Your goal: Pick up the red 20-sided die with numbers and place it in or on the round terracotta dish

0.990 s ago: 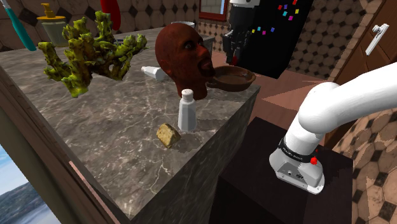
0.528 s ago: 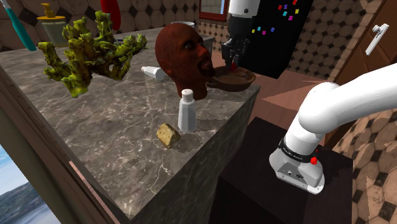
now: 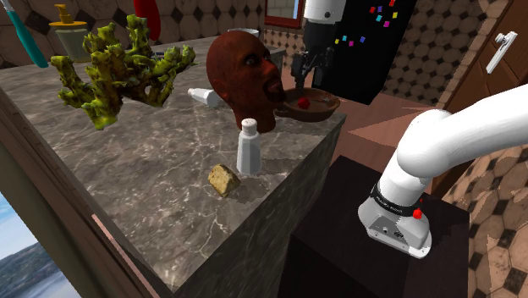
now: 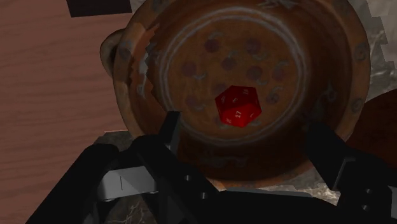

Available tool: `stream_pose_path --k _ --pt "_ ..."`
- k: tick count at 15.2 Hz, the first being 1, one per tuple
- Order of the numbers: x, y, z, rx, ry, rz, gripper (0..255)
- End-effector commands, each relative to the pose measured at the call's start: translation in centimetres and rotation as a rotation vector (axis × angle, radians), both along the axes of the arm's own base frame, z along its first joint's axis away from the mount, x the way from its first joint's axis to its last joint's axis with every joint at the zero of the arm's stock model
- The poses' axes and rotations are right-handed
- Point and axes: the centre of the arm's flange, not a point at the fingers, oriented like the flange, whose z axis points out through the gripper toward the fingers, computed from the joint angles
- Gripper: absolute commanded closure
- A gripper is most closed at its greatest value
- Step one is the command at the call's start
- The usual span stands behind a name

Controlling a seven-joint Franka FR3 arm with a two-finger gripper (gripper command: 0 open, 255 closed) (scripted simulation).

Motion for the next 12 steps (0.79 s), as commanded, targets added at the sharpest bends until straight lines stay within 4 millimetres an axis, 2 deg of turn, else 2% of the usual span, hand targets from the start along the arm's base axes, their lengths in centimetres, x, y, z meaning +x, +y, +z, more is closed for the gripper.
stream_pose_path --k 1,3,7,12 --pt "0.0 0.0 0.0 0.000 0.000 0.000 0" --pt "0.0 0.0 0.0 0.000 0.000 0.000 0" --pt "-0.1 -0.1 5.0 0.000 0.000 0.000 0" --pt "-0.1 -0.1 5.0 0.000 0.000 0.000 0"
